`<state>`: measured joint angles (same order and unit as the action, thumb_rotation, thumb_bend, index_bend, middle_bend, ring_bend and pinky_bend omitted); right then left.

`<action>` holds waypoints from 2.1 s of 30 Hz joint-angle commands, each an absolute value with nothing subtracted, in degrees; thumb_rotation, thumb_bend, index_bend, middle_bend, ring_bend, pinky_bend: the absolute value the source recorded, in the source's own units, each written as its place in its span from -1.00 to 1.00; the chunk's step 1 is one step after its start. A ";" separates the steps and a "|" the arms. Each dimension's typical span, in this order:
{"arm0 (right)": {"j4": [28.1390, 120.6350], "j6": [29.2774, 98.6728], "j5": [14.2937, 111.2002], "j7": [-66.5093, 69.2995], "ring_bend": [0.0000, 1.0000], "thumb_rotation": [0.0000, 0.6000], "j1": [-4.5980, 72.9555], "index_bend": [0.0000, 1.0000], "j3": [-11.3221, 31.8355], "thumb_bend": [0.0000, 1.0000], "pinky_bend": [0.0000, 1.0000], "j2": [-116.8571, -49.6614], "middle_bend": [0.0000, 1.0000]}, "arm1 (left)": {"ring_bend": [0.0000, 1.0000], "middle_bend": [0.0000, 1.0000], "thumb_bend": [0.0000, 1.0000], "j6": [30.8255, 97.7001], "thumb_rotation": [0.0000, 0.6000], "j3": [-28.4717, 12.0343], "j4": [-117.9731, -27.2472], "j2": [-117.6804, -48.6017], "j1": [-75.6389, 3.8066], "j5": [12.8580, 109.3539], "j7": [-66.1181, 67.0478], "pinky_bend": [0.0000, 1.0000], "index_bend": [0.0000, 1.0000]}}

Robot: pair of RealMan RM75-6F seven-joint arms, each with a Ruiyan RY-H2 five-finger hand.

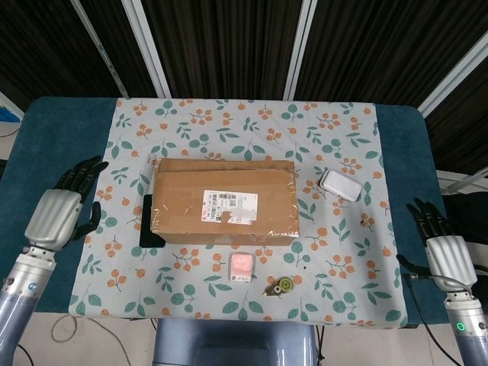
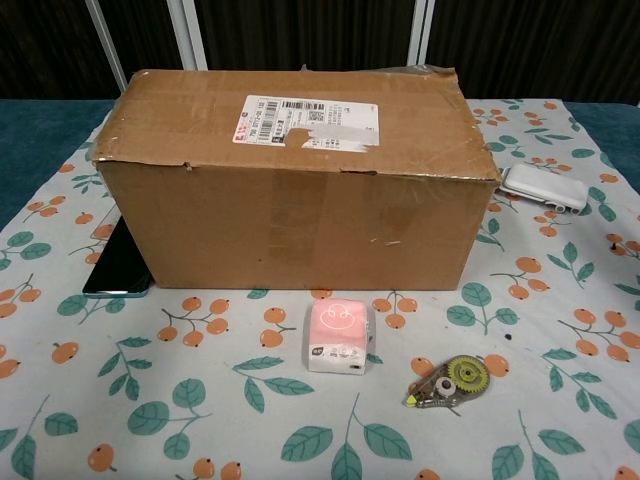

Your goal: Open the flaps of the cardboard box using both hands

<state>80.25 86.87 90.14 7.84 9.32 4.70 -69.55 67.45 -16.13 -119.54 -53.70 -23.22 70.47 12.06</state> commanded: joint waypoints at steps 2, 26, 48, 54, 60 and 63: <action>80.41 86.54 89.73 8.46 -1.00 1.00 9.33 -1.00 4.78 -0.52 -0.57 -69.50 -1.00 | -0.84 -0.91 0.40 56.87 1.00 -23.32 -120.07 -53.28 -36.40 51.84 17.44 -0.53 -1.00; 80.65 85.28 88.51 10.44 -1.00 1.00 9.51 -1.00 5.04 -0.48 -0.57 -69.41 -1.00 | -0.49 -0.37 0.61 52.59 1.00 -18.16 -105.74 -63.74 -63.71 18.66 38.63 -0.27 -0.54; 80.90 84.88 87.93 10.88 -1.00 1.00 9.49 -1.00 5.21 -0.48 -0.57 -69.29 -1.00 | -0.39 -0.24 0.68 49.13 1.00 -13.74 -102.96 -67.35 -67.82 14.10 35.26 -0.20 -0.43; 80.92 84.88 88.02 10.84 -1.00 1.00 9.49 -1.00 5.17 -0.48 -0.57 -69.37 -1.00 | -0.29 -0.12 0.68 49.33 1.00 -13.60 -104.04 -66.41 -68.08 15.24 33.71 -0.12 -0.35; 80.89 84.70 88.00 10.72 -1.00 1.00 9.50 -1.00 5.07 -0.47 -0.57 -69.49 -1.00 | -0.25 -0.07 0.71 49.60 1.00 -14.30 -106.13 -64.15 -67.49 17.11 31.26 -0.09 -0.33; 80.88 84.63 88.01 10.64 -1.00 1.00 9.55 -1.00 5.07 -0.47 -0.57 -69.52 -1.00 | -0.24 -0.06 0.71 49.44 1.00 -14.89 -107.69 -62.64 -67.13 17.51 29.90 -0.09 -0.32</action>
